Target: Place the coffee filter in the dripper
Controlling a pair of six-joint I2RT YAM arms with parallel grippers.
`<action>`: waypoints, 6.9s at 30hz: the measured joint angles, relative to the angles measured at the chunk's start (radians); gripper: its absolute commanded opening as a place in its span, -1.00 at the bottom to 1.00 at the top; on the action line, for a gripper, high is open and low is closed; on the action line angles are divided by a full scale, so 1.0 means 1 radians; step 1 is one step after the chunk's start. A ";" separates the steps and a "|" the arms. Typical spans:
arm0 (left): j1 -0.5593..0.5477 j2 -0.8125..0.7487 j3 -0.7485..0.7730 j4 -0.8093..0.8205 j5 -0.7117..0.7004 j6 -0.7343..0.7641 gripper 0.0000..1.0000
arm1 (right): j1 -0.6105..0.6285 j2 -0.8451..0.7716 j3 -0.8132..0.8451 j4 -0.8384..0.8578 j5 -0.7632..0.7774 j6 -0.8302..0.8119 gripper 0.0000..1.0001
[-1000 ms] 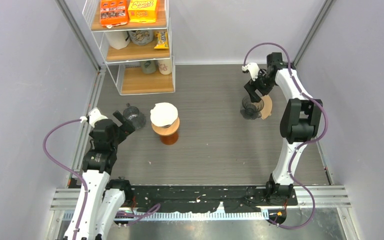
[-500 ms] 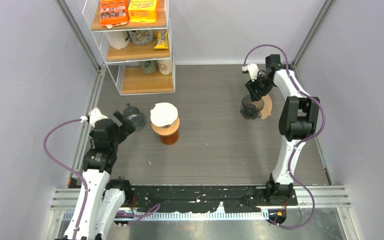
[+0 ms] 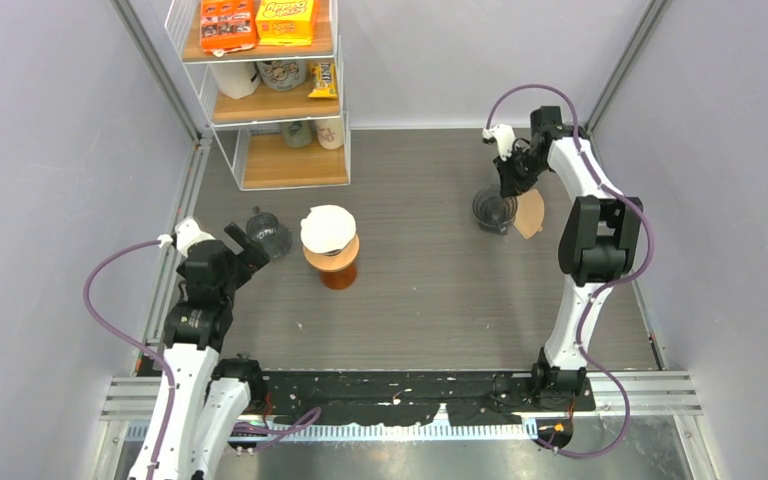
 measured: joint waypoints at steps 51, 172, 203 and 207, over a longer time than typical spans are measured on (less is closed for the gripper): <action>-0.927 0.756 0.621 0.157 0.365 0.442 0.86 | 0.150 -1.166 -1.023 0.329 0.317 1.397 -0.89; -0.764 0.582 0.827 0.131 -0.127 0.500 -1.00 | 0.149 -1.508 -1.123 0.279 0.685 1.402 0.91; -0.158 0.470 0.351 -0.014 -0.074 0.178 -1.00 | 0.149 -1.464 -1.192 0.380 0.685 1.307 0.91; -0.158 0.468 0.296 0.033 -0.067 0.181 -1.00 | 0.149 -1.456 -1.192 0.381 0.678 1.303 0.91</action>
